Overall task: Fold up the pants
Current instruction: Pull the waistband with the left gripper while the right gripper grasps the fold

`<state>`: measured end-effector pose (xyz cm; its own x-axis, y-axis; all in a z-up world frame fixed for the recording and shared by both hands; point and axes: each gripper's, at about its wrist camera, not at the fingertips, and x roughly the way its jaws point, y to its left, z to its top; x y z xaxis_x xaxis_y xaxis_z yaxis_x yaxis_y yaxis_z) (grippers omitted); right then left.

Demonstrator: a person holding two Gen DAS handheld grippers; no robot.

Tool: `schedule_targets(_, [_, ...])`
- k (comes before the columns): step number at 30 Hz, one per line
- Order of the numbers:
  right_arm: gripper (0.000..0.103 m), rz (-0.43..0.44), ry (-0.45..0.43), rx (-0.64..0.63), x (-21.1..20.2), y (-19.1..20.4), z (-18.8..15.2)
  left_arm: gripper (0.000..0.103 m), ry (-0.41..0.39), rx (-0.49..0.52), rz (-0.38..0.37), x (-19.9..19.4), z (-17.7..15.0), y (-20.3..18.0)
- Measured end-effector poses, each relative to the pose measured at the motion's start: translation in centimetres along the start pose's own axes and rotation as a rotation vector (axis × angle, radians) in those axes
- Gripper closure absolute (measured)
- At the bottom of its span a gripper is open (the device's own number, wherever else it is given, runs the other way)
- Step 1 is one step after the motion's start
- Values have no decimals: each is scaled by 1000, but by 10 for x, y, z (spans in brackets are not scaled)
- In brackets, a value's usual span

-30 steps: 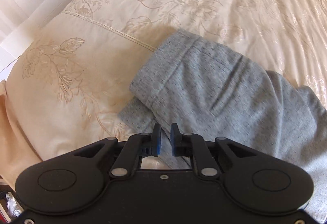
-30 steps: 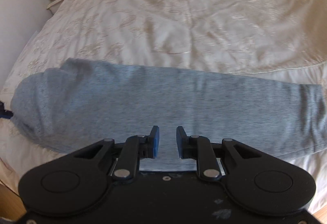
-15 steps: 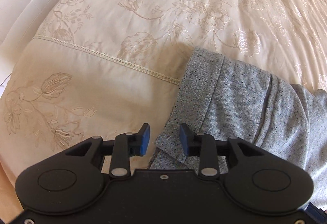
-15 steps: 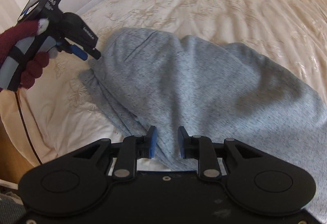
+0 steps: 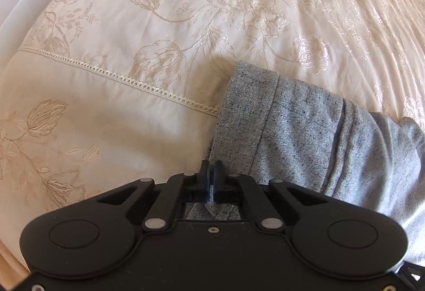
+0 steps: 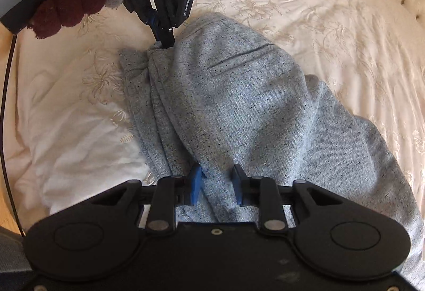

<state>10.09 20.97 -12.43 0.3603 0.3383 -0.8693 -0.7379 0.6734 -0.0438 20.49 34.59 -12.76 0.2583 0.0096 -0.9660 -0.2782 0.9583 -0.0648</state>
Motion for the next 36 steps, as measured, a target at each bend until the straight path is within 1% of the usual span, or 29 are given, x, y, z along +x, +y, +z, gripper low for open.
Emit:
schedule_targets(2, [96,25,-15,43,-9,-6,3,101,-26,-17,-2,-16,0,5])
schedule_targets(5, [96,71,-68,95,-38,-15,5,101,-91,3,-3,-50,-7,11])
schedule_targets(7, [96,97,-84,106,-52,-17,4,101,-109,9,-9,-64,-15,15])
schedule_targets(8, [96,118,-73,108,-54,-18,2,101,-110,21,-15,-68,-21,16])
schedule_targets(11, [96,164,7,86,-34,-13,-8,100,-88,24,-1,-70,-31,17])
schedule_targets(13, [96,160,48,53,-17,-3,-15,100,-94,31,2,-74,-35,12])
schedule_targets(15, [96,147,59,43,-9,1,-16,100,-134,64,27,-83,-35,1])
schedule_targets(19, [96,153,67,95,-7,-6,-10,100,-224,114,37,-98,-26,-26])
schedule_targets(21, [96,155,71,108,-5,-9,-9,100,-254,145,18,-100,-19,-40])
schedule_targets(22, [96,153,72,113,-6,-8,-9,97,-251,159,2,-97,-16,-45])
schedule_targets(23, [95,150,73,121,-5,-7,-10,91,-233,175,-16,-88,-14,-51])
schedule_targets(24, [95,148,74,130,-5,-7,-10,88,-210,180,-24,-78,-12,-53])
schedule_targets(27, [93,145,72,157,-8,-8,-10,89,-59,171,1,-34,-19,-54])
schedule_targets(29, [90,153,71,187,-14,-13,-10,92,53,156,10,-6,-35,-45])
schedule_targets(30, [89,161,69,210,-19,-19,-10,92,90,151,7,3,-44,-39])
schedule_targets(33, [89,176,26,303,-45,-43,-8,92,125,107,-28,11,-64,-22])
schedule_targets(35, [85,161,-12,396,-58,-71,-6,94,155,58,-48,13,-69,-12])
schedule_targets(36, [82,142,-31,440,-61,-86,-4,94,155,41,-57,14,-70,-9])
